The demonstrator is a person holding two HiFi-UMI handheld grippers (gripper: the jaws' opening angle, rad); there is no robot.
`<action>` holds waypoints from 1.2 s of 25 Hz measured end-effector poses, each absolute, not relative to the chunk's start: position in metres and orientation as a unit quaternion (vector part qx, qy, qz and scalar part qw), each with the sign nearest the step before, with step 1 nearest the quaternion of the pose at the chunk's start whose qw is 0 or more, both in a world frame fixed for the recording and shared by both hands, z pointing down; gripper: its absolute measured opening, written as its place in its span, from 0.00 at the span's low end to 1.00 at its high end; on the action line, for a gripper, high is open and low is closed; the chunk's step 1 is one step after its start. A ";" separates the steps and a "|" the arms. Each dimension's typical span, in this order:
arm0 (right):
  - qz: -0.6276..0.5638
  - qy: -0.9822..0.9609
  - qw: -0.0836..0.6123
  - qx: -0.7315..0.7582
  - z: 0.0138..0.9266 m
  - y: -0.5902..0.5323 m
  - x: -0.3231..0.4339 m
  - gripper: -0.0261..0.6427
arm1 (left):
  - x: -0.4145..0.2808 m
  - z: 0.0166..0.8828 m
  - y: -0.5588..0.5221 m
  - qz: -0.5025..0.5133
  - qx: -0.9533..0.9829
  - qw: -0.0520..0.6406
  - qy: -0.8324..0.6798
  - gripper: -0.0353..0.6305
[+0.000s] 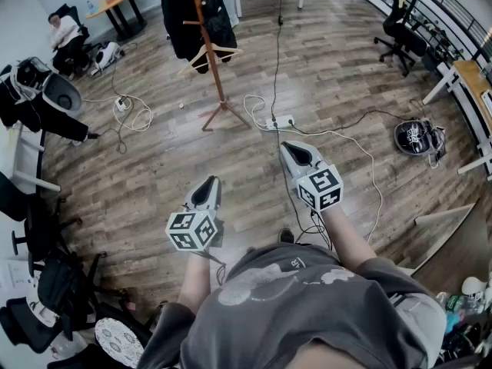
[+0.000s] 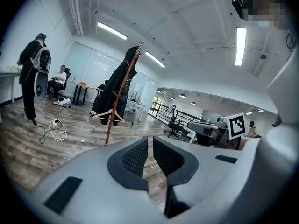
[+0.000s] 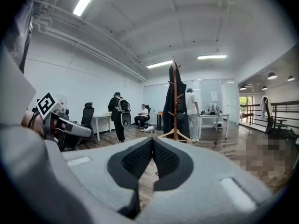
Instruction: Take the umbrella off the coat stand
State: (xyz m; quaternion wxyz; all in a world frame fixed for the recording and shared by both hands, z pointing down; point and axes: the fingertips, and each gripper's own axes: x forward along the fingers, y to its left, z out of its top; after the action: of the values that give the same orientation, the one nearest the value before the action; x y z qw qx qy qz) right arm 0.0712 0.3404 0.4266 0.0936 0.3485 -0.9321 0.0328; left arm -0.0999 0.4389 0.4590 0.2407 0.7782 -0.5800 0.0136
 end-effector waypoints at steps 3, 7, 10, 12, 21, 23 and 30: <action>0.032 -0.937 0.084 0.337 0.423 0.340 0.063 0.04 | -0.103 0.457 0.436 0.012 0.780 0.236 -0.579 0.12; 0.045 -0.938 0.076 0.336 0.427 0.343 0.057 0.04 | -0.109 0.457 0.438 0.010 0.779 0.235 -0.581 0.12; 0.051 -0.936 0.079 0.339 0.431 0.348 0.057 0.04 | -0.107 0.460 0.443 0.009 0.779 0.239 -0.579 0.12; 0.051 -0.936 0.081 0.339 0.432 0.352 0.056 0.04 | -0.104 0.462 0.447 0.010 0.782 0.241 -0.575 0.12; 0.062 -0.930 0.089 0.351 0.443 0.374 0.044 0.04 | -0.113 0.476 0.475 0.011 0.785 0.256 -0.564 0.12; 0.080 -0.924 0.083 0.365 0.450 0.376 0.039 0.04 | -0.120 0.477 0.479 0.016 0.787 0.252 -0.564 0.12; 0.104 -0.918 0.100 0.370 0.469 0.385 0.036 0.04 | -0.128 0.490 0.483 0.014 0.778 0.275 -0.565 0.12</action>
State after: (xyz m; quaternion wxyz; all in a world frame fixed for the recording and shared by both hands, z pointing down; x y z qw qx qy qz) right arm 0.0358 0.3853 0.4691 0.1002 0.3696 -0.9179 0.1037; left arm -0.1283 0.4826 0.4902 0.2753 0.7780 -0.5646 0.0142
